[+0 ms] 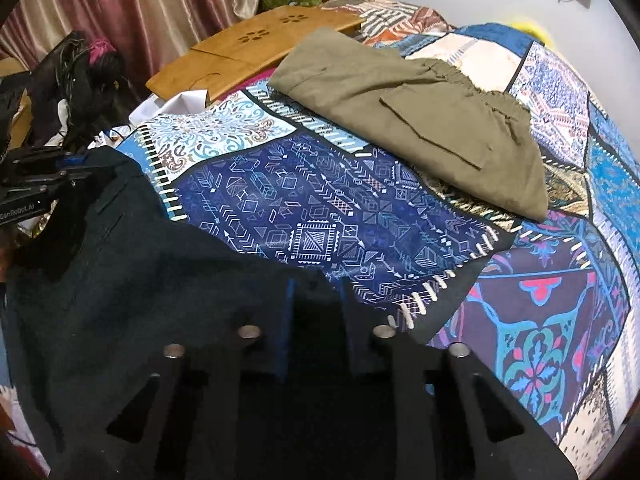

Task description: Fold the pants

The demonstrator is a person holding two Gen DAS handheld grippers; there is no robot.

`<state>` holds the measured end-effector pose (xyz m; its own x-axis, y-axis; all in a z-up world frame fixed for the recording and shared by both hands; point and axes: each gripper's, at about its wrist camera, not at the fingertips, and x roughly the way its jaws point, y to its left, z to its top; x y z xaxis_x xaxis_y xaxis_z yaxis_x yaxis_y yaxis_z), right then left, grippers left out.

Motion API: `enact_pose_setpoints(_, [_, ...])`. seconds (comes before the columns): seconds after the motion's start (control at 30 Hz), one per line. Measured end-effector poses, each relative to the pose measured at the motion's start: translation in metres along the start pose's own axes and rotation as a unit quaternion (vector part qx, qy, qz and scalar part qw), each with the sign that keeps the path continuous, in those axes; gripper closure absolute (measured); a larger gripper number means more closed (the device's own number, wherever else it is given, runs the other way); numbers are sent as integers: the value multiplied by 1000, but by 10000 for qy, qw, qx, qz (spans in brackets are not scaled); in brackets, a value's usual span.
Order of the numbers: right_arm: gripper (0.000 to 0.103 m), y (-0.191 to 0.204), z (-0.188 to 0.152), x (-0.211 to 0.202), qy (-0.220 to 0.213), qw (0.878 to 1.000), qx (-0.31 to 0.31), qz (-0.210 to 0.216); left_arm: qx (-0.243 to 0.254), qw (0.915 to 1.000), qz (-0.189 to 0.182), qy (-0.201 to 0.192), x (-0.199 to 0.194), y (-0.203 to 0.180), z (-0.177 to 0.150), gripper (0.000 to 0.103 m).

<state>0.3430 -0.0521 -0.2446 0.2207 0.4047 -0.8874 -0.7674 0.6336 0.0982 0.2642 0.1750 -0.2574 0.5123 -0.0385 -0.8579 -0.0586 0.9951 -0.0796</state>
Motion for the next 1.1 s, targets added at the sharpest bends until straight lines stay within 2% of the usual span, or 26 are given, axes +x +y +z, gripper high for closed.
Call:
enact_pose_setpoints(0.17, [95,1,2,-4,-210,9995,-89,-213,-72,9996,247,-123,-5,5,4,89])
enact_pose_setpoints(0.27, [94,-1,6,0,-160,9995,-26,-281,-102,9996,254,9,2,9,9,89])
enact_pose_setpoints(0.37, [83,2,7,-1,-54,9991,-17,-424,-108,9992,341,168,5,9,10,80])
enact_pose_setpoints(0.43, [55,3,5,-8,-32,9989,61,-455,-247,9992,258,156,-3,13,9,79])
enact_pose_setpoints(0.5, [48,6,-1,-24,-171,9986,100,-497,-262,9992,272,124,-12,12,7,77])
enact_pose_setpoints(0.63, [48,15,-15,-59,-399,9979,70,-500,-77,9988,471,-107,-41,1,-3,74])
enact_pose_setpoints(0.73, [48,24,-26,-79,-511,9977,93,-434,1,9989,373,-297,-70,-8,-13,73])
enact_pose_setpoints(0.87, [48,40,-49,-104,-658,9970,109,-399,37,9980,436,-453,-93,-19,-27,73])
enact_pose_setpoints(1.1, [48,58,-97,-116,-632,9968,399,-278,-37,9991,380,-202,-88,-30,-68,73])
